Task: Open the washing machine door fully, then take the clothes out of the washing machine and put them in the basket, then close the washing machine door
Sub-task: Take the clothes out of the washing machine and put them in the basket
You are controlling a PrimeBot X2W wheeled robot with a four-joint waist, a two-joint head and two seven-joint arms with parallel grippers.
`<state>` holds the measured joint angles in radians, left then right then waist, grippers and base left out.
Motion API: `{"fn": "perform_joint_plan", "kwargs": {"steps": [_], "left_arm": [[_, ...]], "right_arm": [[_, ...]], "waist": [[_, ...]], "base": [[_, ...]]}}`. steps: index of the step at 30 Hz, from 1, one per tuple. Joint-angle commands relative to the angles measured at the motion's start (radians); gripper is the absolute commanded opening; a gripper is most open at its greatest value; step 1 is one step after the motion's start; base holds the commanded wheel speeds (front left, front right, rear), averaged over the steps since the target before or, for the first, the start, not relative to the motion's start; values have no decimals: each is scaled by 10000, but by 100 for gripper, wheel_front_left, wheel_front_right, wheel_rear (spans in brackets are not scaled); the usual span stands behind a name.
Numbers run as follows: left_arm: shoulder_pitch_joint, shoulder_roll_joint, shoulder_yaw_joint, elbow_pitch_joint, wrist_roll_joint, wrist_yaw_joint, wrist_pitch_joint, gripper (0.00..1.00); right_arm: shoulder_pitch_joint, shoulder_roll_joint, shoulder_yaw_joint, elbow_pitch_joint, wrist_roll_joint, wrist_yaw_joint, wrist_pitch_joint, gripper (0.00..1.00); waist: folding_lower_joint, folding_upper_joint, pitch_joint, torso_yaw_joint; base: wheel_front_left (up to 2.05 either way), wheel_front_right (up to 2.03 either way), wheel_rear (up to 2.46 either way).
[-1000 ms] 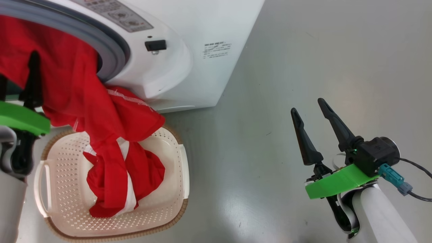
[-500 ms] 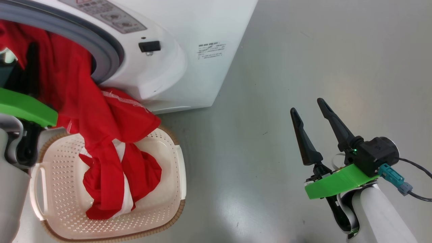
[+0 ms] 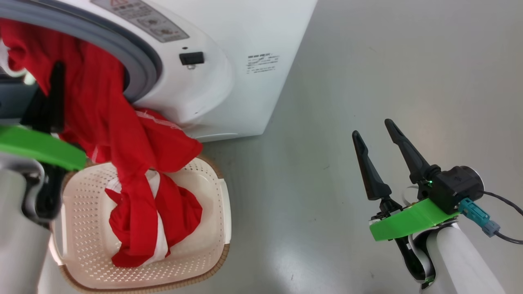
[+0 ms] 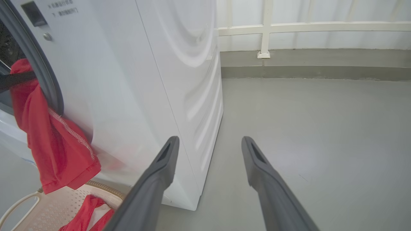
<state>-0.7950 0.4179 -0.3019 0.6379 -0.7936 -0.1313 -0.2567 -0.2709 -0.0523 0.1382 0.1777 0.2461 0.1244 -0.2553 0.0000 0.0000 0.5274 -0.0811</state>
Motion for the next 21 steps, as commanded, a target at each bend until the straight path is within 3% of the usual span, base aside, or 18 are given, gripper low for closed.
{"fn": "perform_joint_plan", "kwargs": {"steps": [1,11,21], "left_arm": [[237,384,457,-366,199,6,-51,0],[2399,-202,1866,-2716,1220,6,-51,0],[4341,-472,2236,-4113,1813,6,-51,0]], "right_arm": [[183,20,164,-208,-41,63,-65,100],[278,20,100,-158,-84,63,-65,100],[368,20,73,-146,-90,63,-65,100]], "waist": [[0,0,-63,62],[0,0,-288,291],[0,0,-422,415]], "base": [[0,0,0],[0,0,0],[0,0,0]]}}
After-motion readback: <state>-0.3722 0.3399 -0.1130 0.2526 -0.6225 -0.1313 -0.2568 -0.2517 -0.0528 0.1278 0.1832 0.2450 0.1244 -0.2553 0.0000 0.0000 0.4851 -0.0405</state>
